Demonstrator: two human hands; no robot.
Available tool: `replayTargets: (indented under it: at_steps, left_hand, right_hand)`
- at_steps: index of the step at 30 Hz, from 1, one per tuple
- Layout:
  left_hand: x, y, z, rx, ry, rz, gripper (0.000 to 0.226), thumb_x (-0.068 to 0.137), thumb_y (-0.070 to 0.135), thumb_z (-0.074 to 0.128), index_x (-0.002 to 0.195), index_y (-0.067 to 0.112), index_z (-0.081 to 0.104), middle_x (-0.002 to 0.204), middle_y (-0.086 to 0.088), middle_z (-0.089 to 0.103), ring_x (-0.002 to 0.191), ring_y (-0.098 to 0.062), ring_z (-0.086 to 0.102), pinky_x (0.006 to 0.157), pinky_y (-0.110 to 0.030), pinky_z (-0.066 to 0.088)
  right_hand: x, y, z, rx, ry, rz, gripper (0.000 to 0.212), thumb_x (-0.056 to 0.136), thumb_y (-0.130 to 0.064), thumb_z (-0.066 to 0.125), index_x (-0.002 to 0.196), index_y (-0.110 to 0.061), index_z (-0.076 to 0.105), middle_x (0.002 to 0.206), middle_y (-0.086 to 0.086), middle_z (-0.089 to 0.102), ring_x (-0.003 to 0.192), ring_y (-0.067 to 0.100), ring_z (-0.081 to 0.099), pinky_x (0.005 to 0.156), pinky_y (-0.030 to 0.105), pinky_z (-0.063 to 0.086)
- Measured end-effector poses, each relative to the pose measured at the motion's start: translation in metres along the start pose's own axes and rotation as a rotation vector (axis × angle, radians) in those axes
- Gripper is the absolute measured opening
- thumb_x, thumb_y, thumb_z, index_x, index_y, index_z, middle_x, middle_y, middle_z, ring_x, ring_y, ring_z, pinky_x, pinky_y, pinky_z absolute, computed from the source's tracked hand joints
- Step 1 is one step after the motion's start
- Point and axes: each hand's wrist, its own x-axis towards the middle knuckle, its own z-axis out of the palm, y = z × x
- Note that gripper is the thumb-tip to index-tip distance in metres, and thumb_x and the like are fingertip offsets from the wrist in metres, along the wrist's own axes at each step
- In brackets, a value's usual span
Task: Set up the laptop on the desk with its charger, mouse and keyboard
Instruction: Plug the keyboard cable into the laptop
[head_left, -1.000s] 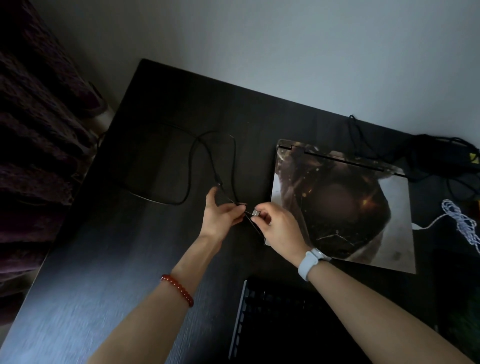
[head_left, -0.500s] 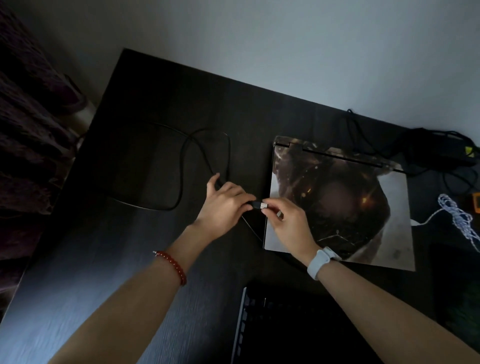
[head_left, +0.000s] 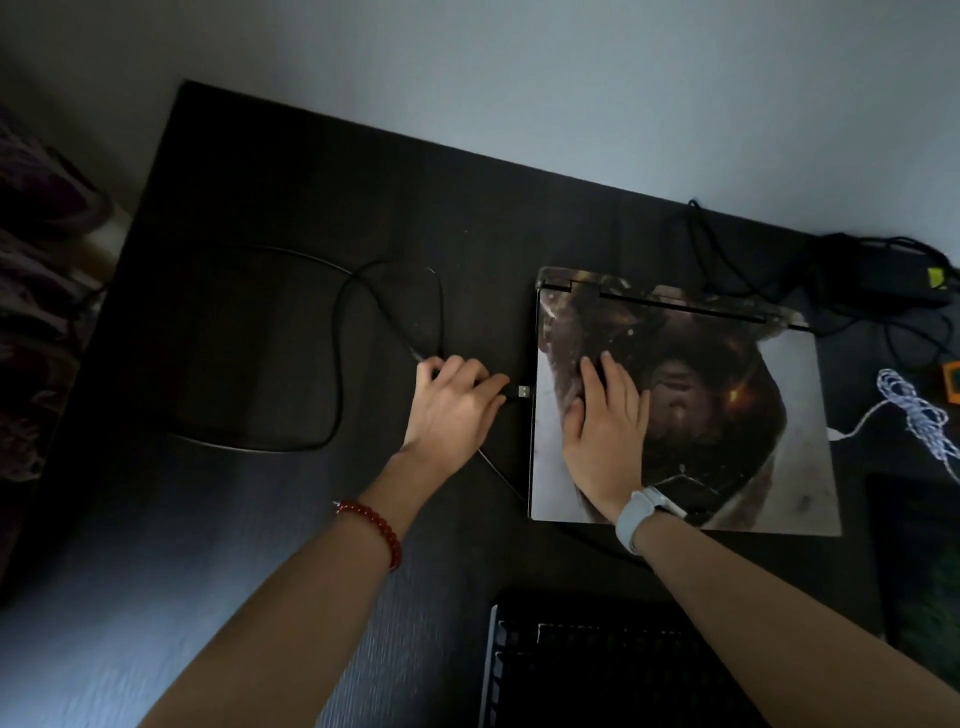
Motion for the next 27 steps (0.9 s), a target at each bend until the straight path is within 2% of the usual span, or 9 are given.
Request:
replayTargets:
  at_steps: [4, 11, 17, 27]
  left_hand:
    - [0.0018, -0.0010, 0.0007, -0.026, -0.014, -0.006, 0.017, 0.079, 0.018, 0.069, 0.096, 0.016, 0.071, 0.082, -0.004, 0.065, 0.076, -0.026, 0.060, 0.075, -0.040, 0.043]
    - [0.0003, -0.0022, -0.0017, -0.064, -0.070, 0.023, 0.020, 0.075, 0.014, 0.072, 0.094, 0.016, 0.072, 0.083, -0.006, 0.063, 0.077, -0.026, 0.060, 0.077, -0.042, 0.043]
    - [-0.0074, -0.0001, 0.0008, -0.063, -0.075, -0.001, 0.018, 0.078, 0.015, 0.069, 0.096, 0.015, 0.071, 0.085, -0.006, 0.063, 0.078, -0.026, 0.060, 0.078, -0.042, 0.042]
    - [-0.0026, 0.0062, -0.0006, -0.065, -0.087, -0.046, 0.022, 0.077, 0.014, 0.069, 0.099, 0.017, 0.070, 0.084, -0.006, 0.062, 0.077, -0.026, 0.059, 0.076, -0.042, 0.042]
  right_hand:
    - [-0.0010, -0.0004, 0.0042, -0.007, 0.028, 0.009, 0.048, 0.092, -0.017, 0.043, 0.139, -0.013, 0.036, 0.150, 0.012, 0.030, 0.139, 0.028, 0.025, 0.115, 0.051, 0.010]
    - [-0.0017, -0.0020, 0.0070, -0.057, 0.071, 0.008, 0.047, 0.090, -0.016, 0.047, 0.136, -0.010, 0.041, 0.146, 0.015, 0.038, 0.136, 0.031, 0.033, 0.113, 0.055, 0.018]
    - [-0.0020, -0.0054, 0.0077, -0.086, 0.084, 0.027, 0.053, 0.088, -0.028, 0.026, 0.135, -0.011, 0.042, 0.144, 0.015, 0.040, 0.134, 0.031, 0.035, 0.112, 0.054, 0.020]
    - [-0.0020, -0.0057, 0.0085, -0.097, 0.072, 0.035, 0.057, 0.085, -0.030, 0.023, 0.136, -0.012, 0.041, 0.145, 0.014, 0.039, 0.135, 0.030, 0.034, 0.113, 0.053, 0.018]
